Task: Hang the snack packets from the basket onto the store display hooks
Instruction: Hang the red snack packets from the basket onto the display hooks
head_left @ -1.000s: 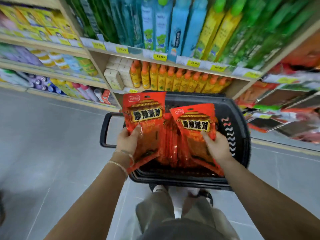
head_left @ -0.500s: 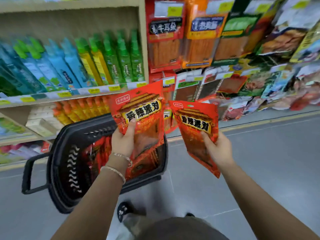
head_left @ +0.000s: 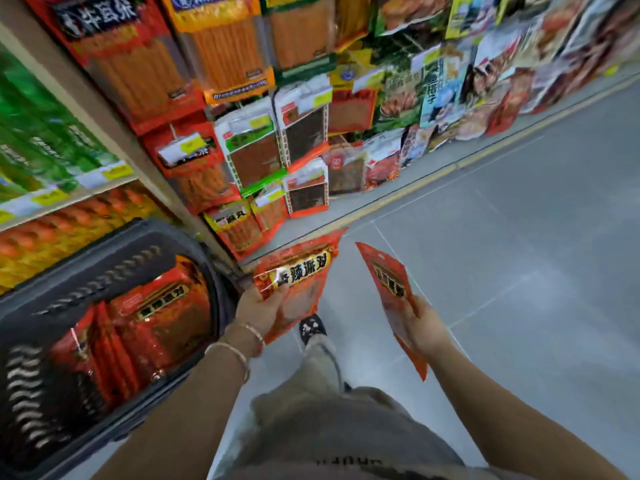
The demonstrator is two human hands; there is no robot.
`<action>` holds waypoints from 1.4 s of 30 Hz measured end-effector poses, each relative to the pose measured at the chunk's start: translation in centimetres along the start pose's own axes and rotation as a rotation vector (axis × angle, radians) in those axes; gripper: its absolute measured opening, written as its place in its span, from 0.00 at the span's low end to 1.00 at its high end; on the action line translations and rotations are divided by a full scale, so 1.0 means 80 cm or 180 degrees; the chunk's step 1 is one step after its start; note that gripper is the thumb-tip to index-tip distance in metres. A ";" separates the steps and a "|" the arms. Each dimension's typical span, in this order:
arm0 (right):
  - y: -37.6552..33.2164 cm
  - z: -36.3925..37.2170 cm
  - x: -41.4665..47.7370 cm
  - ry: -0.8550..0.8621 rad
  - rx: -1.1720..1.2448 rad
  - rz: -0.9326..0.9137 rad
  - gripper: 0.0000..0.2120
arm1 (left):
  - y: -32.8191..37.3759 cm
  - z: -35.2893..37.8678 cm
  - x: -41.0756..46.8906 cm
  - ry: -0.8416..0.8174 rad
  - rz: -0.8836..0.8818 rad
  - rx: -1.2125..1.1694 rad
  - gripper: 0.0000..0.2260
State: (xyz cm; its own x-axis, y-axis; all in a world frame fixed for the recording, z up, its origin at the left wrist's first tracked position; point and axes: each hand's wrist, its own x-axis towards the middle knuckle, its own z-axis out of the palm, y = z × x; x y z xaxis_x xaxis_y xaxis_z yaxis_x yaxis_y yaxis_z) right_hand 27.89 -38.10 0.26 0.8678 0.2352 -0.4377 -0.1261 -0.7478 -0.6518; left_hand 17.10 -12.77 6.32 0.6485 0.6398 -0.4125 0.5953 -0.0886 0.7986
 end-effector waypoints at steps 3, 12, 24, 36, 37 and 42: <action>0.000 -0.012 0.029 0.0056 0.0457 0.0116 0.13 | 0.015 0.023 0.043 -0.0134 -0.0207 0.0253 0.15; -0.132 -0.094 0.181 0.0654 0.0564 -0.0363 0.18 | 0.160 0.030 0.185 0.0295 0.0168 -0.0031 0.21; -0.388 -0.260 0.320 0.1132 0.1034 -0.2358 0.10 | 0.381 -0.063 0.250 0.1419 0.1362 -0.1175 0.35; -0.613 -0.363 0.345 0.1088 0.0944 -0.3791 0.14 | 0.517 -0.137 0.235 0.2113 0.2392 -0.1936 0.06; -0.629 -0.366 0.342 0.1009 0.1014 -0.3916 0.14 | 0.524 -0.142 0.235 0.2190 0.2470 -0.1950 0.05; -0.702 -0.379 0.324 0.0903 0.1608 -0.4265 0.15 | 0.552 -0.166 0.230 0.2450 0.2688 -0.2057 0.02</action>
State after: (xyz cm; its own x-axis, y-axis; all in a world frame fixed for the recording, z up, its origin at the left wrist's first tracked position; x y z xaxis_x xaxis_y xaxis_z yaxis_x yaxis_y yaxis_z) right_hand 72.03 -8.79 44.31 0.5247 0.3932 0.7551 0.7363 0.2357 -0.6343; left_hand 49.05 5.20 39.83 0.1441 0.8556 0.4972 -0.3309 -0.4318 0.8391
